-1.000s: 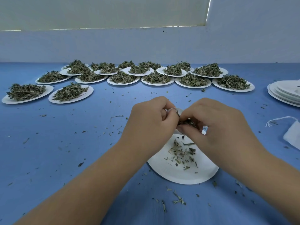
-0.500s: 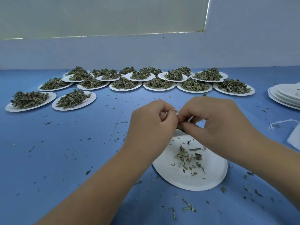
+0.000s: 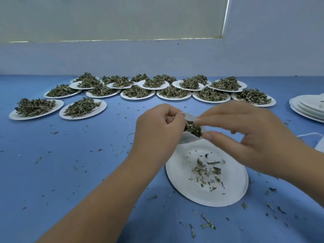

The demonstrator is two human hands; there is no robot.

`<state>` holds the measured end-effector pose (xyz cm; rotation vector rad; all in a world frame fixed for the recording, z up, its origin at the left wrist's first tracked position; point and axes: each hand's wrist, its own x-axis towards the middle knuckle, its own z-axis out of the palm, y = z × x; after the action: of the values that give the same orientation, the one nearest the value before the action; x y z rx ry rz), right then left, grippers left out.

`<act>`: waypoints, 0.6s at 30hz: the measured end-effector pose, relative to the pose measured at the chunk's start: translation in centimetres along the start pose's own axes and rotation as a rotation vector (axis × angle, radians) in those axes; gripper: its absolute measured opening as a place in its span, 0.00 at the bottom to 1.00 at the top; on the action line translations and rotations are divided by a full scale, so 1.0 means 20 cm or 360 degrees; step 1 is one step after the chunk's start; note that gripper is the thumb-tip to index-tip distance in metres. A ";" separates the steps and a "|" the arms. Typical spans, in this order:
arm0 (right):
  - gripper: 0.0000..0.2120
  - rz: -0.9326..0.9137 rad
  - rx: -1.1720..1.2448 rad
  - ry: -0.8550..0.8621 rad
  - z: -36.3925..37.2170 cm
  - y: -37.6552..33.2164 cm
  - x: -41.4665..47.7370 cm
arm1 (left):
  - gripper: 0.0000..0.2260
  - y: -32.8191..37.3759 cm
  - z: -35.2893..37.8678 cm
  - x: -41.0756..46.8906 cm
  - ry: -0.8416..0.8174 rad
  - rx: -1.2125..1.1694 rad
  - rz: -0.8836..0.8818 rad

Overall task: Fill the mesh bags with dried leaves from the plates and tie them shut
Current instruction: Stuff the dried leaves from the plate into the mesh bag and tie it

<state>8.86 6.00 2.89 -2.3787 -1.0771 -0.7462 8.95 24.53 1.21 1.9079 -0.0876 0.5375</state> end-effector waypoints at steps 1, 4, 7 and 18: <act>0.16 -0.0029 -0.0068 -0.0071 0.01 0.00 -0.01 | 0.07 0.00 0.00 0.00 -0.0002 -0.0008 -0.0009; 0.20 -0.0104 -0.0208 -0.0229 0.06 -0.01 -0.02 | 0.07 0.00 0.00 -0.01 -0.0034 -0.0022 -0.0006; 0.20 -0.0161 -0.0281 -0.0279 0.09 -0.03 0.00 | 0.07 0.01 0.00 -0.02 -0.0058 -0.0025 0.0019; 0.21 -0.0185 -0.0149 -0.0123 0.05 0.04 -0.05 | 0.07 0.00 -0.01 0.01 0.0025 -0.0048 0.0049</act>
<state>9.13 5.53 1.36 -2.4579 -1.2471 -0.7653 9.10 24.75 1.29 1.8754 -0.1142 0.5685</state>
